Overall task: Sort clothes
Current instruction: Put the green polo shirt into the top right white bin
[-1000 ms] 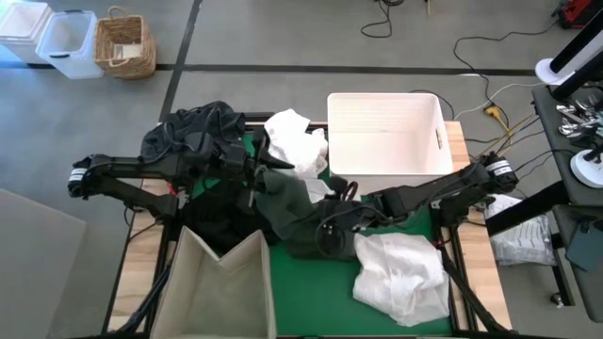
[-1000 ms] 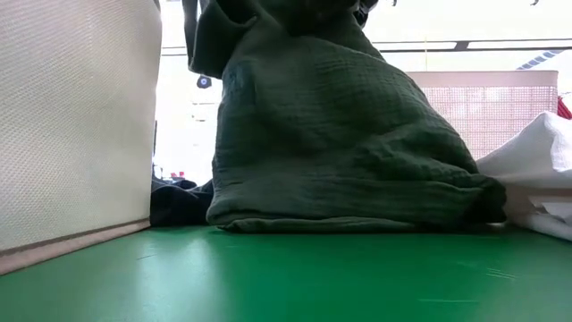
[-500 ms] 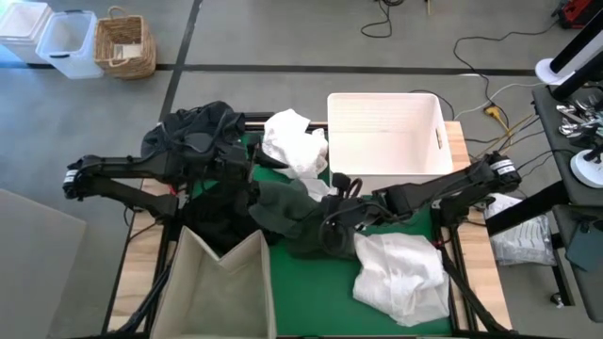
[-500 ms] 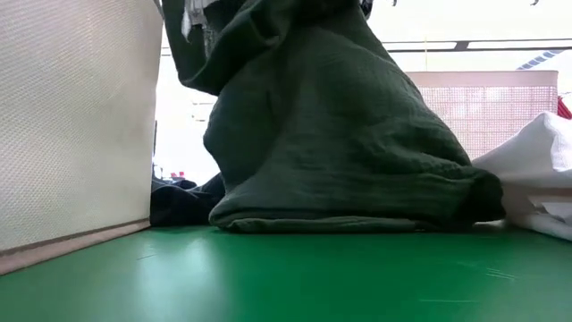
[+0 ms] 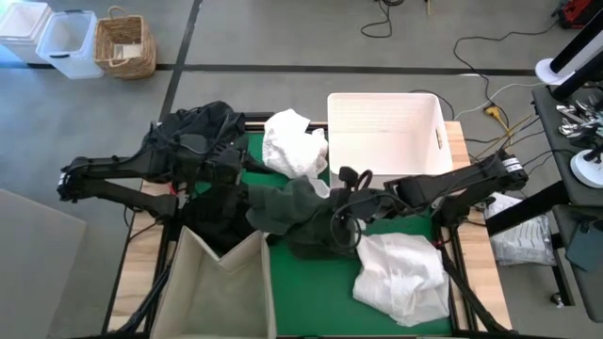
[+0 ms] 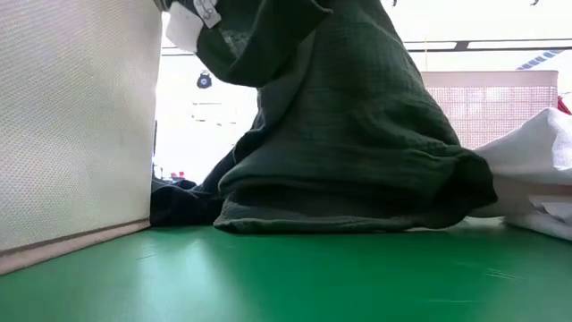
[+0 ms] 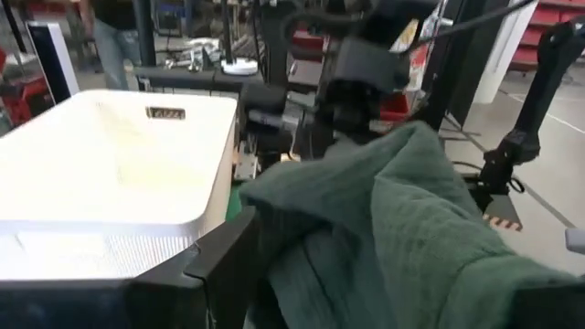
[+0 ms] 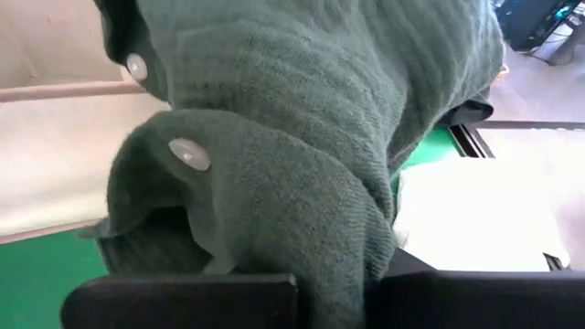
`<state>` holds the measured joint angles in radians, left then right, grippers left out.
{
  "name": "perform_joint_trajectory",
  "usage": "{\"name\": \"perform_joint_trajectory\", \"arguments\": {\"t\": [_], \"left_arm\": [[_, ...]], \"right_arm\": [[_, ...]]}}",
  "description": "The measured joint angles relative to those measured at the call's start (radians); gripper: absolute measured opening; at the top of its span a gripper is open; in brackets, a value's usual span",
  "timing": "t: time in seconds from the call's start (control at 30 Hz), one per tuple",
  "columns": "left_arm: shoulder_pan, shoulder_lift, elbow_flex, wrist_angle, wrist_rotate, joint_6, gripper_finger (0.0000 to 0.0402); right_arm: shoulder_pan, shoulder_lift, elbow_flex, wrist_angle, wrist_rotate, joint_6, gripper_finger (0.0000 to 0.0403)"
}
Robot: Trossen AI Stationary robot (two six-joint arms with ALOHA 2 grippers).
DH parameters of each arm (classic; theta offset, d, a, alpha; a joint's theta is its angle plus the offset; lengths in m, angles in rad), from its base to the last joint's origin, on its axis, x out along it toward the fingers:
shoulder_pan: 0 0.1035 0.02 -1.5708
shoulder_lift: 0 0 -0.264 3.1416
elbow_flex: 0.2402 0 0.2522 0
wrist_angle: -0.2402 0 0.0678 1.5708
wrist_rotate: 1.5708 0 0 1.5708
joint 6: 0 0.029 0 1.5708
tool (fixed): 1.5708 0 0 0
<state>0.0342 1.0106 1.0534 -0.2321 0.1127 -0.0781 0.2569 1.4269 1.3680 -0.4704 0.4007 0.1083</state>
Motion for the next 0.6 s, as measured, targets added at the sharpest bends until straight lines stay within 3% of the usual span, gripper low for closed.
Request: {"name": "perform_joint_trajectory", "arguments": {"t": [0.6], "left_arm": [[0.0, -0.061, 0.038, -0.286, 0.001, -0.072, 0.0213]], "right_arm": [[-0.002, -0.002, 0.138, -0.217, -0.009, 0.096, 0.0012]]}}
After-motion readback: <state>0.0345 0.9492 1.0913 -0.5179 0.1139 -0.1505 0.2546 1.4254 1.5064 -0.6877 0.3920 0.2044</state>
